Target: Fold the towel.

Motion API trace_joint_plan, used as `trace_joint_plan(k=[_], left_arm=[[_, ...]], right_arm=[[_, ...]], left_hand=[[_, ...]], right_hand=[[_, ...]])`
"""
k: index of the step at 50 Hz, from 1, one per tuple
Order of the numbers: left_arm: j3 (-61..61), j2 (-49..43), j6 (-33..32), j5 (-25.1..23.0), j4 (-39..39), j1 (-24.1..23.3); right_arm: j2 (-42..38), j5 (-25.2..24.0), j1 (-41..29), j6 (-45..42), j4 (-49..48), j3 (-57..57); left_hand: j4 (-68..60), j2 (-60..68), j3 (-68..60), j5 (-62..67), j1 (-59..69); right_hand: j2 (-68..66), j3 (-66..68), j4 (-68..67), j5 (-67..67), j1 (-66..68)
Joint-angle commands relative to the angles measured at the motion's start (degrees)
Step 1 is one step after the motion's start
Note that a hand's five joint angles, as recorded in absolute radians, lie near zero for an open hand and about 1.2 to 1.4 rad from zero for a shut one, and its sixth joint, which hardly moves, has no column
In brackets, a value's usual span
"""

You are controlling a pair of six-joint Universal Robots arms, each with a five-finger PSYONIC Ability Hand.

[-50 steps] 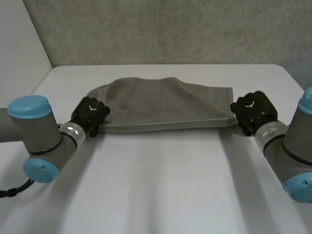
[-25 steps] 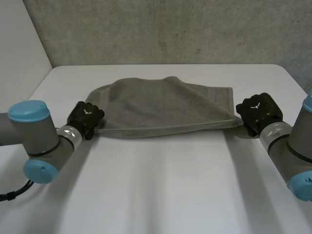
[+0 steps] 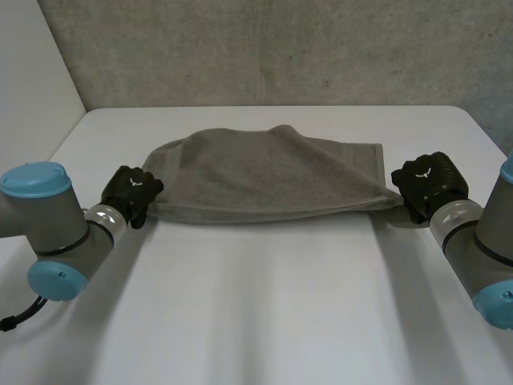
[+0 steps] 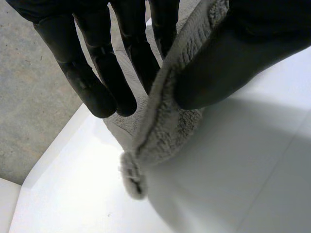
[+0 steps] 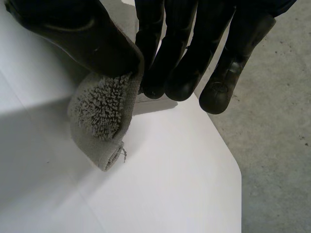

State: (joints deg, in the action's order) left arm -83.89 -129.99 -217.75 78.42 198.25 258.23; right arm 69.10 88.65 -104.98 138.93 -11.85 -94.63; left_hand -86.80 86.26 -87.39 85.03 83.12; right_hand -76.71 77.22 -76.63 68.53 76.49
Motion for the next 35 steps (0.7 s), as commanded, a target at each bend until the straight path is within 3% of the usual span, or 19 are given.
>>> trace_joint_plan(k=[1, 5, 9, 15, 19, 28, 35], left_arm=[[-0.1, 6.7, 1.0, 0.3, -1.0, 1.2], [-0.7, 12.9, 2.5, 0.3, -1.5, 1.8], [-0.9, 23.5, 8.4, 0.2, -3.0, 1.8], [-0.8, 32.5, 16.2, -0.5, -4.4, 1.8], [-1.1, 33.1, 16.2, -0.5, -6.6, 1.8], [-0.8, 28.8, 12.8, -0.5, -10.1, 1.8], [1.7, 21.8, 6.0, -0.5, -9.9, 1.7]], right_arm=[[1.0, -0.2, 0.2, -0.1, 0.4, 0.8], [7.2, -0.1, 0.2, -0.1, 1.6, 3.0], [11.3, -0.2, 0.8, -0.2, 4.9, 5.7], [12.6, -0.4, 1.1, -0.3, 20.3, 15.4], [12.6, -1.6, 1.4, -0.2, 29.1, 20.8], [11.8, -3.0, 3.1, -2.1, 31.1, 22.7], [4.3, -2.3, 3.6, -5.3, 30.7, 24.8]], left_hand=[[6.8, -6.3, 7.4, -15.0, -3.1], [6.8, -6.3, 7.4, -15.0, -3.1], [6.8, -6.3, 7.4, -15.0, -3.1], [6.8, -6.3, 7.4, -15.0, -3.1], [6.8, -6.3, 7.4, -15.0, -3.1], [6.8, -6.3, 7.4, -15.0, -3.1], [6.8, -6.3, 7.4, -15.0, -3.1]], right_hand=[[-3.3, 2.8, -3.4, 1.5, 3.5], [-3.3, 2.8, -3.4, 1.5, 3.5], [-3.3, 2.8, -3.4, 1.5, 3.5], [-3.3, 2.8, -3.4, 1.5, 3.5], [-3.3, 2.8, -3.4, 1.5, 3.5], [-3.3, 2.8, -3.4, 1.5, 3.5], [-3.3, 2.8, -3.4, 1.5, 3.5]])
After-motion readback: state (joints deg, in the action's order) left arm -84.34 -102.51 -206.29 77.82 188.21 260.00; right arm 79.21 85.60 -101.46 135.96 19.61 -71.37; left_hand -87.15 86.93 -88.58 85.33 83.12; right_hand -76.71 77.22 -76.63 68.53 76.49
